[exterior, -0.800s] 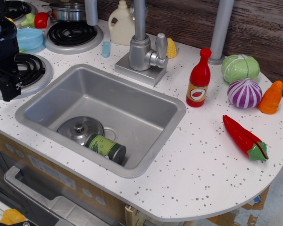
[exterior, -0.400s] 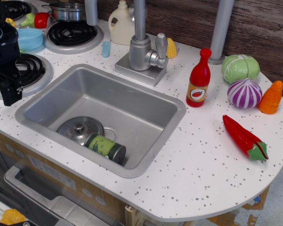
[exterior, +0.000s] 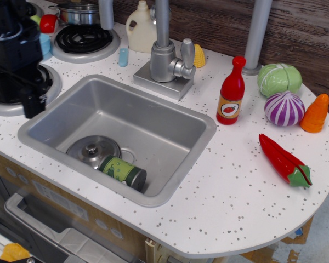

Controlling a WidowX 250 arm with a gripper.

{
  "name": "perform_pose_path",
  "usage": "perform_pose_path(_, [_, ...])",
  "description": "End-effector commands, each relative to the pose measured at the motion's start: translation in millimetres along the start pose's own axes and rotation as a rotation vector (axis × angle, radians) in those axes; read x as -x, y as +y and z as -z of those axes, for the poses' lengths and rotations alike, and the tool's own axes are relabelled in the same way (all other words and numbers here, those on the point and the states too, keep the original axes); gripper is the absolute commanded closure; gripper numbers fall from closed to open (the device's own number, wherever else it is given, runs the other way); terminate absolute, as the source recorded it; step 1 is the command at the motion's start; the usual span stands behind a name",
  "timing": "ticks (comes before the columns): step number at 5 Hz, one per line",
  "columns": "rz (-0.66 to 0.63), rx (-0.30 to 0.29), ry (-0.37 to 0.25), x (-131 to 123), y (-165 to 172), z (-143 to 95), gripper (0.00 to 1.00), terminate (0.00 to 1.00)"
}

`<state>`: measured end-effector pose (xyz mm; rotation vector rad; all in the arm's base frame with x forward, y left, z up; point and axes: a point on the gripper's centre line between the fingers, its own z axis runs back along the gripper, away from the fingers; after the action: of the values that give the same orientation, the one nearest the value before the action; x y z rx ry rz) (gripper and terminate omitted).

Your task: Put red bottle in sink

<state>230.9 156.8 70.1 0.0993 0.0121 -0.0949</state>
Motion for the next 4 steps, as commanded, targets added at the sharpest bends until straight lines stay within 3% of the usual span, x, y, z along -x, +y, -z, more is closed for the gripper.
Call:
perform_pose_path(1, [-0.032,-0.039,-0.066,-41,-44,-55,0.0,0.0])
perform_pose_path(3, [-0.101,-0.105,-0.142,-96,-122,-82,0.0,0.0])
perform_pose_path(4, [-0.115,-0.1,-0.175,-128,-152,-89,0.0,0.0])
